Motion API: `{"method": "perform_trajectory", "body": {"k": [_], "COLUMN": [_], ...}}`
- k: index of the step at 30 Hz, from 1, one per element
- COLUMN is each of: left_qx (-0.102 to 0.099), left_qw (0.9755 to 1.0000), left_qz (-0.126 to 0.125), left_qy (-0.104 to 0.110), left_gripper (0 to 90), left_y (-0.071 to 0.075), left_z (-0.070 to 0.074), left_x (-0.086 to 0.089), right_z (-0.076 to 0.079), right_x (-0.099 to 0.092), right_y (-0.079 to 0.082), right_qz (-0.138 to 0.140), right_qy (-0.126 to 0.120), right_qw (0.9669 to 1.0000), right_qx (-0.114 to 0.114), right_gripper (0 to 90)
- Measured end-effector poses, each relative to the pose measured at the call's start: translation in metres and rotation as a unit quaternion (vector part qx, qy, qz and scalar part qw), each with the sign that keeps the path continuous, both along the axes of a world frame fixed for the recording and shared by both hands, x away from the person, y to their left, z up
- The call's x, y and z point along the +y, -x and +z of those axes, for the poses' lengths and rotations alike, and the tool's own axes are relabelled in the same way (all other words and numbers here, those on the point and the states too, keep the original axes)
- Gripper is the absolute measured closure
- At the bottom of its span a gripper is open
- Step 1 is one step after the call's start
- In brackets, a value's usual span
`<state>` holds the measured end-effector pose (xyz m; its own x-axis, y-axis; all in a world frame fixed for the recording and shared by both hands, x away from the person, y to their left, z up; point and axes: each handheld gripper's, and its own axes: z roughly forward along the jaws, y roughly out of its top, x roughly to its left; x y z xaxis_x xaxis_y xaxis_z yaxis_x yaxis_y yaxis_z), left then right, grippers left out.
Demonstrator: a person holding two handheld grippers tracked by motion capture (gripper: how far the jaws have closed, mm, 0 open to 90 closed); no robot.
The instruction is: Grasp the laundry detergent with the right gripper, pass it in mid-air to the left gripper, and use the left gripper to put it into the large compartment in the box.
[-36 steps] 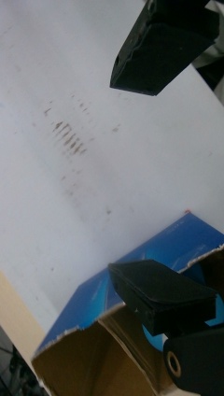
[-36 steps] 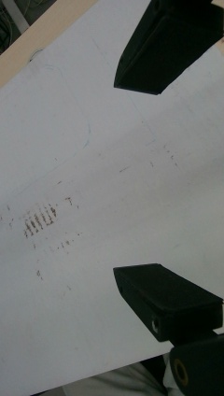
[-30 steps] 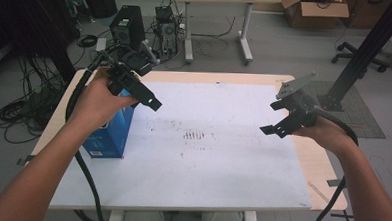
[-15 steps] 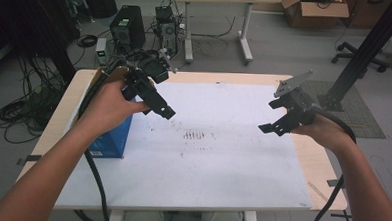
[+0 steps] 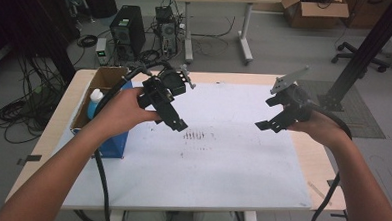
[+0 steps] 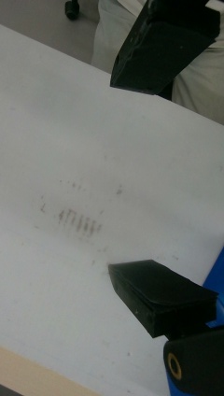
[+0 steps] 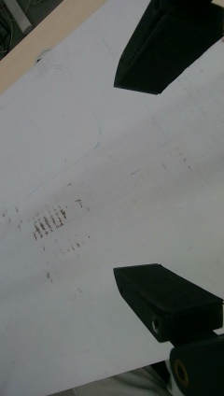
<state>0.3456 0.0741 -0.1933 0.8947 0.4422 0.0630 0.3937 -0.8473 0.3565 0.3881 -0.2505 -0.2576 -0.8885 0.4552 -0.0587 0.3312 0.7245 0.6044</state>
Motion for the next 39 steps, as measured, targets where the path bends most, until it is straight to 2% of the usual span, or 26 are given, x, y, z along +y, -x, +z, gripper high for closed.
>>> {"method": "perform_trajectory", "body": {"k": [7, 16, 39], "left_qx": [0.0, -0.002, -0.004], "left_qw": [0.9996, 0.9988, 0.999], "left_qz": [-0.024, -0.042, -0.037], "left_qy": [-0.017, -0.024, -0.025], "left_gripper": [10.7, 10.6, 10.7], "left_y": [0.001, 0.003, 0.005], "left_z": [-0.004, -0.008, -0.009], "left_x": [-0.014, -0.025, -0.026], "right_z": [0.001, 0.001, 0.001], "right_x": [0.0, 0.001, -0.001], "right_y": [-0.003, -0.008, -0.003], "right_qz": [0.0, 0.003, 0.003], "right_qy": [-0.002, -0.003, -0.002], "right_qw": [1.0, 1.0, 1.0], "right_qx": [-0.001, 0.0, -0.003], "right_gripper": [8.2, 8.2, 8.2]}}
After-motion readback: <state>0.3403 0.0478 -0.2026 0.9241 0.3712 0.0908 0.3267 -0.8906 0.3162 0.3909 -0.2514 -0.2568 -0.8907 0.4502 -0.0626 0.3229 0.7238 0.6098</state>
